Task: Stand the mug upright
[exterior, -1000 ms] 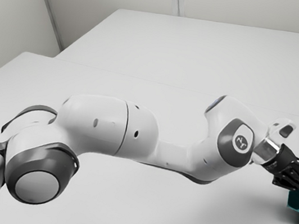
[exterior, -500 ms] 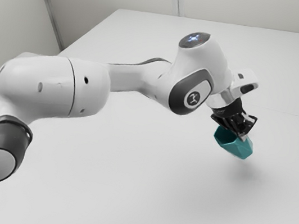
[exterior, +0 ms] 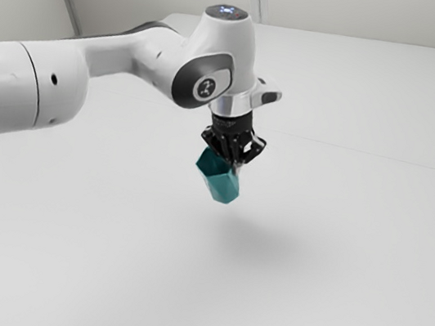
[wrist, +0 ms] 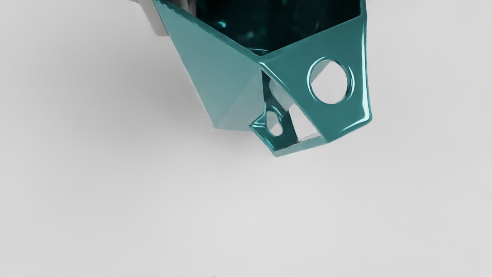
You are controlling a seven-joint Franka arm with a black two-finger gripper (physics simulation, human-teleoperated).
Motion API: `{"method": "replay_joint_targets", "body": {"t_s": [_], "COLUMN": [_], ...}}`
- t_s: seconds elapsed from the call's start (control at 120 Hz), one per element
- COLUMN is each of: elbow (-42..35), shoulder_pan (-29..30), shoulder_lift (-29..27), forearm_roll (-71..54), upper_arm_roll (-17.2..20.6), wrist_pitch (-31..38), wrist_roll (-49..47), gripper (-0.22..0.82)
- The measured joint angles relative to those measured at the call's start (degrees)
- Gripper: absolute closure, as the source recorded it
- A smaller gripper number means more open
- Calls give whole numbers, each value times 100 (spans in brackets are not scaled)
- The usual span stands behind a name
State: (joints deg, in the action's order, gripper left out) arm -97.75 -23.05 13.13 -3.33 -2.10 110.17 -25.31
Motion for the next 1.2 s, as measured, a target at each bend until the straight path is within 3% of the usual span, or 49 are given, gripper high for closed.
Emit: {"method": "replay_joint_targets", "body": {"t_s": [0.425,0.642,1.2], "elbow": [-1482,-1717,-1834], "shoulder_pan": [846,1119,1111], "shoulder_lift": [-919,-823,-335], "forearm_roll": [-138,-142,-25], "upper_arm_roll": [251,254,256], "wrist_pitch": [60,353,892], "wrist_roll": [-110,-74,-8], "gripper": [78,78,78]}}
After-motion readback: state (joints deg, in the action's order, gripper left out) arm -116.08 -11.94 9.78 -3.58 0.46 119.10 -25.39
